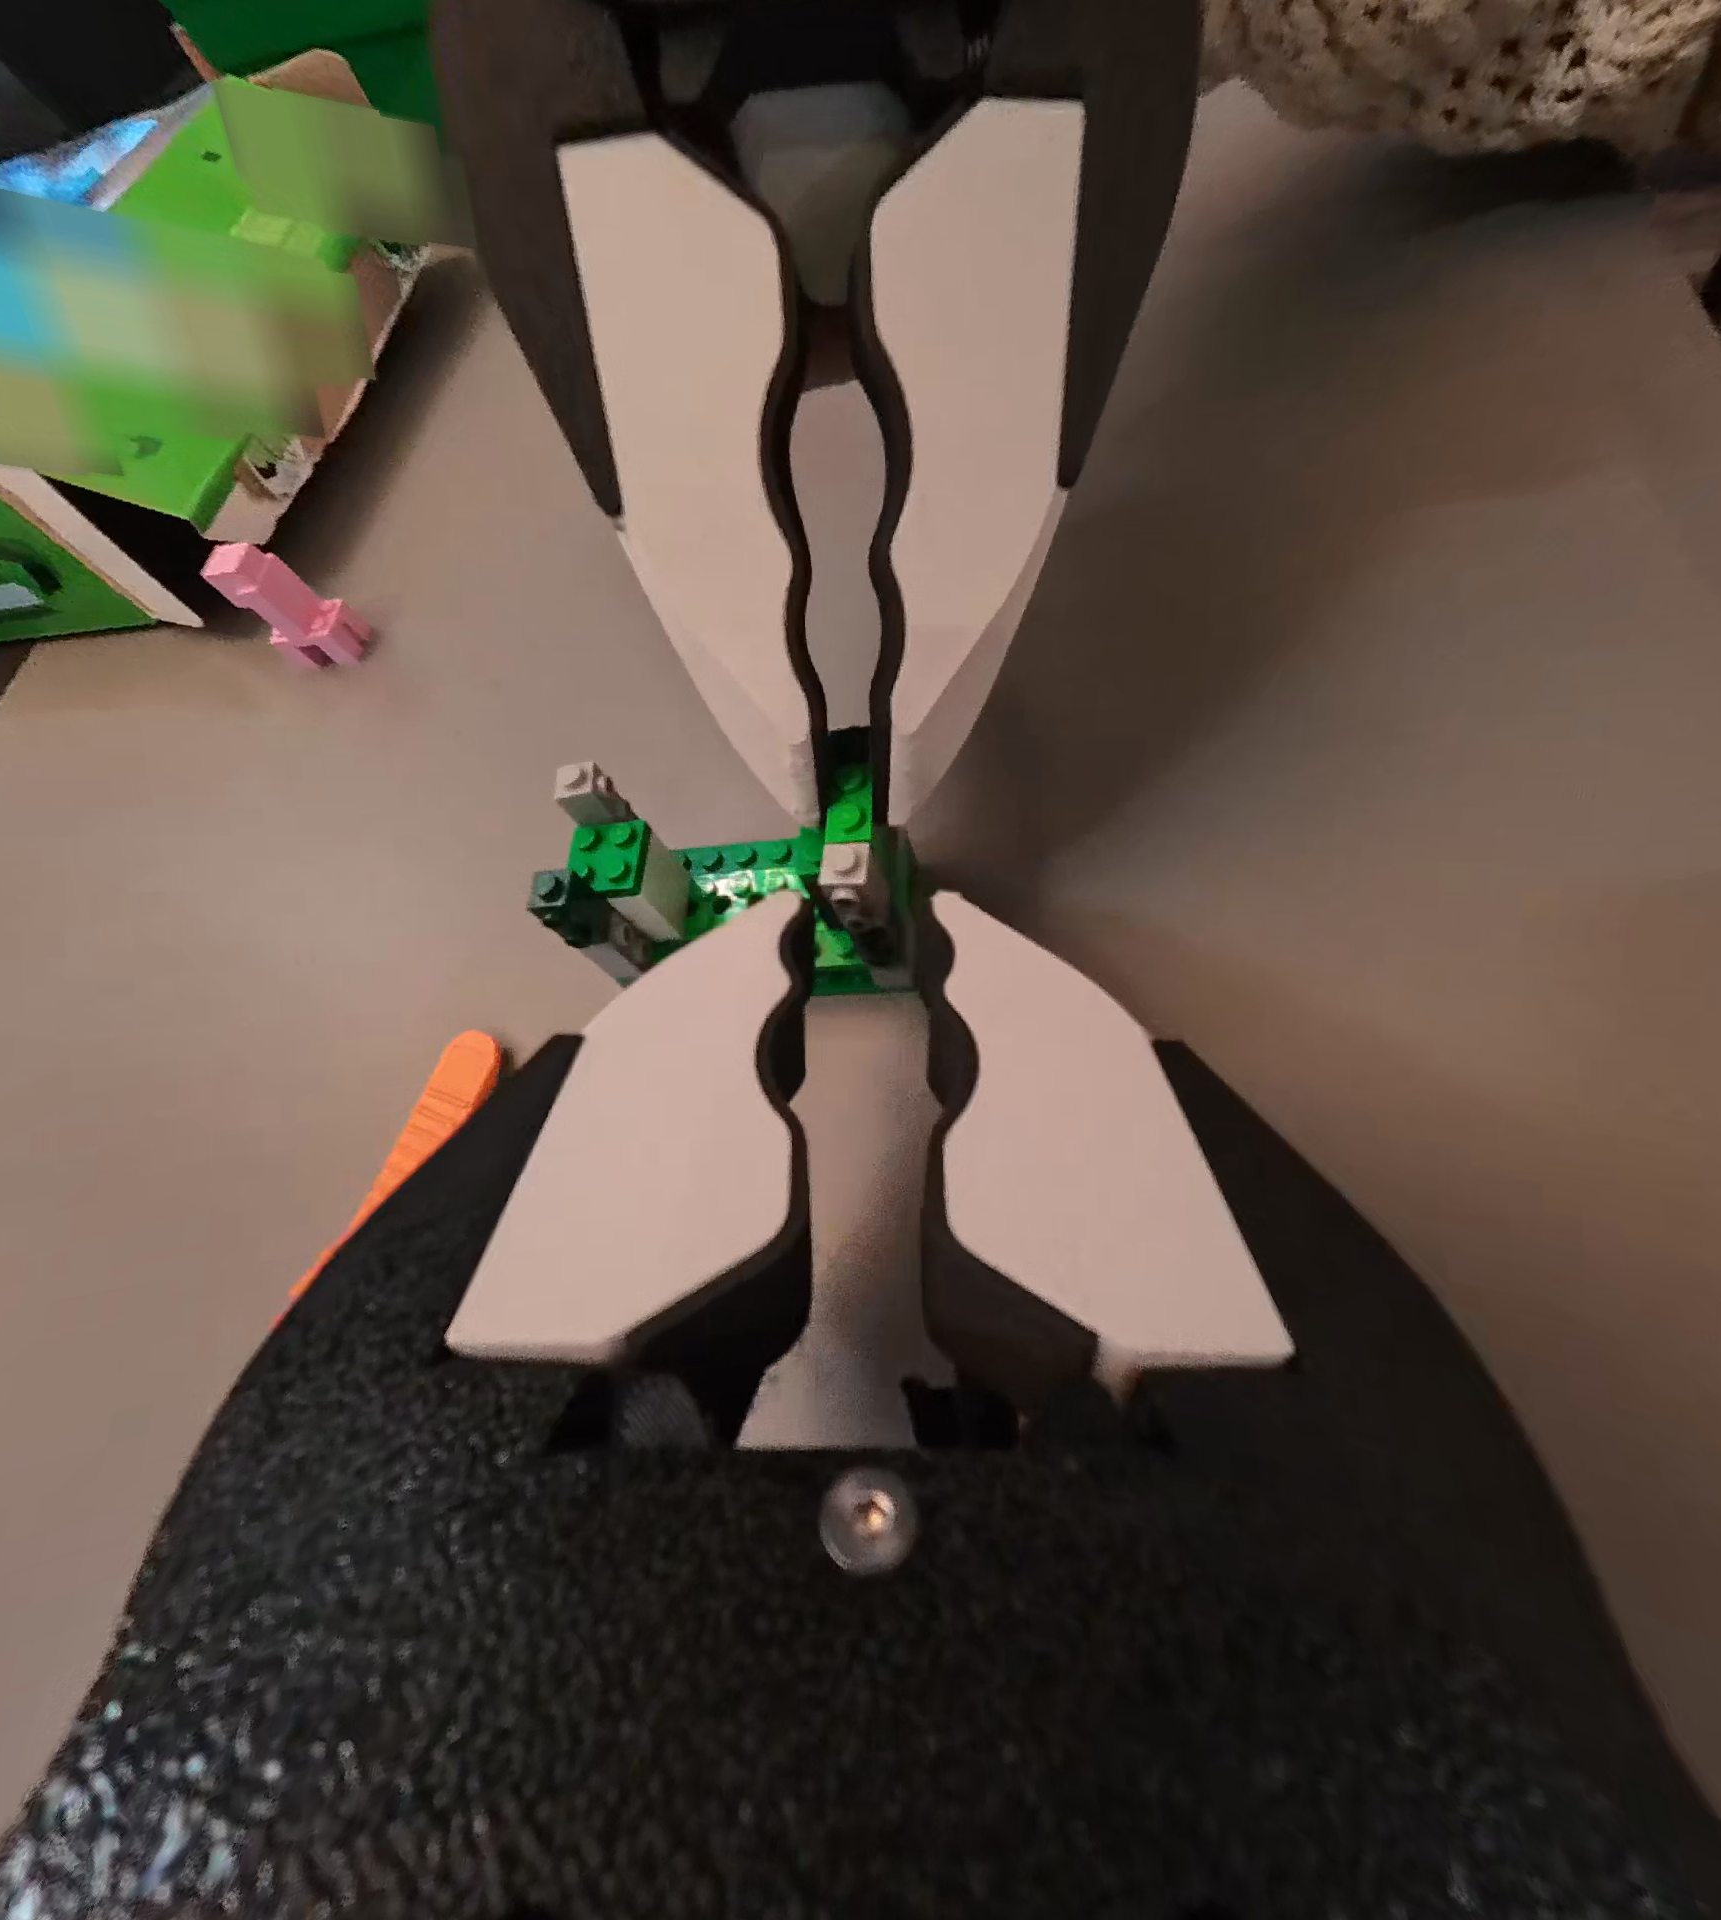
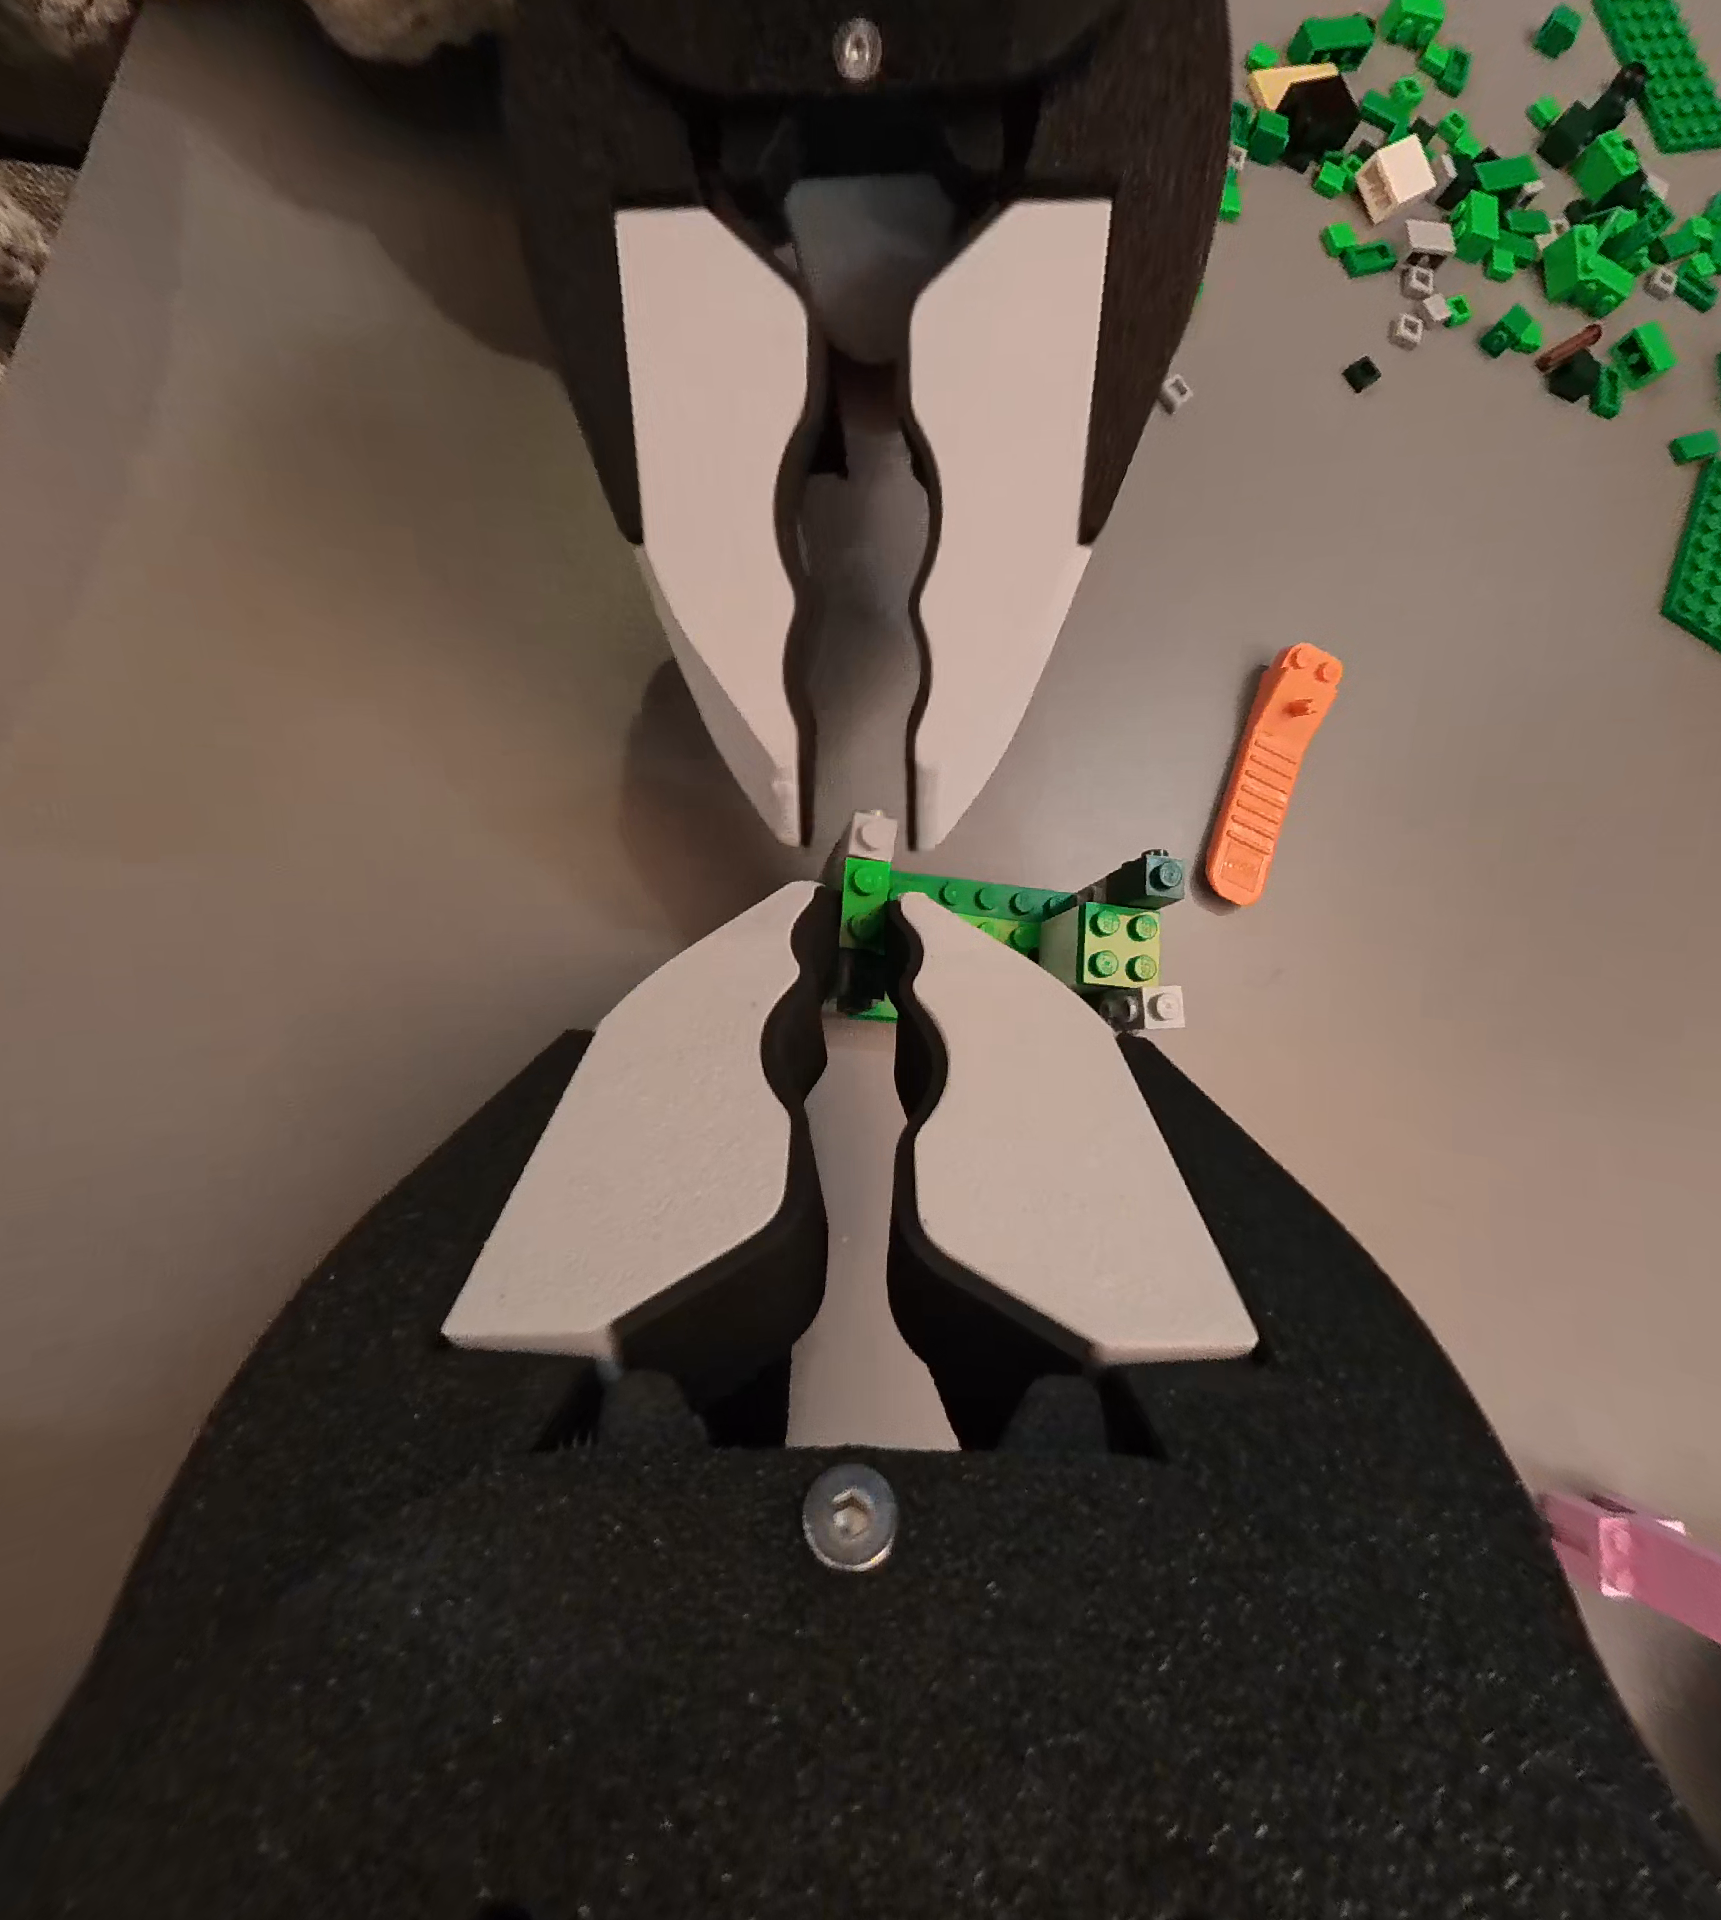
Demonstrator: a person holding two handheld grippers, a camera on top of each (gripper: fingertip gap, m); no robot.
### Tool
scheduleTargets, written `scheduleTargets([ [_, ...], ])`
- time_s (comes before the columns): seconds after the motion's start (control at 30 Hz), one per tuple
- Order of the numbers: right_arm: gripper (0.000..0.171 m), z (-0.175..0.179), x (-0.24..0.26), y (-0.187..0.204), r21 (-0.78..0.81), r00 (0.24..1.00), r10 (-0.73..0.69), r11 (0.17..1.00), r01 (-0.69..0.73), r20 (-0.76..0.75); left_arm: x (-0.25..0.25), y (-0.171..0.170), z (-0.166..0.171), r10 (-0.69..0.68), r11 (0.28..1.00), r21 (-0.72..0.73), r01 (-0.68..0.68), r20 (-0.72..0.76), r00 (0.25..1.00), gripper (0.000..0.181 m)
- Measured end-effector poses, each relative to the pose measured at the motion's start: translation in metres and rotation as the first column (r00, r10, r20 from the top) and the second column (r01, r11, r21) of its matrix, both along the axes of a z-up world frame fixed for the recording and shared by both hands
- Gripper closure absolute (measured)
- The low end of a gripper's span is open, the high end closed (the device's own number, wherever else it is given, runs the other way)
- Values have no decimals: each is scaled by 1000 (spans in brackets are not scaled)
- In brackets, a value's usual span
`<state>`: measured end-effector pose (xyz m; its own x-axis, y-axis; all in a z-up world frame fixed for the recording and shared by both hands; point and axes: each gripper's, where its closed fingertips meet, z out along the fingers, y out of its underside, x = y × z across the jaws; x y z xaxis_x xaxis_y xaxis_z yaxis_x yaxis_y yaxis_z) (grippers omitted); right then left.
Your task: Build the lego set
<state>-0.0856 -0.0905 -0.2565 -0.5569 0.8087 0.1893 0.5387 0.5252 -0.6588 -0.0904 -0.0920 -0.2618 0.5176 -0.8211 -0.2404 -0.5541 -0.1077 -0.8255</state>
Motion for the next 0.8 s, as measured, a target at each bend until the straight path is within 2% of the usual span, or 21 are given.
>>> scheduleTargets([
  [0.1, 163, 0, 0, 0, 1, 1000, 3, 1000, -3, 2, 1, 2, -2, 3, 1000, 14, -3, -4, 1000, 171],
  [0.37, 163, 0, -1, 0, -26, 1000, -20, 999, 20, -2, 1, 3, -2, 43, 999, -34, -41, 59, 997, 173],
  [0.6, 163, 1, -2, 1, -25, 998, -42, 999, 41, -46, -1, 4, -2, 93, 996, -8, -93, 33, 995, 171],
  [0.67, 151, 7, 0, 3, -45, 994, -59, 997, 56, -92, -5, 0, -2, 88, 996, 8, -88, 13, 996, 155],
  [0.8, 133, 28, 8, 13, -147, 962, -132, 984, 98, -240, -16, -6, 16, 88, 994, 49, -97, 155, 984, 152],
])
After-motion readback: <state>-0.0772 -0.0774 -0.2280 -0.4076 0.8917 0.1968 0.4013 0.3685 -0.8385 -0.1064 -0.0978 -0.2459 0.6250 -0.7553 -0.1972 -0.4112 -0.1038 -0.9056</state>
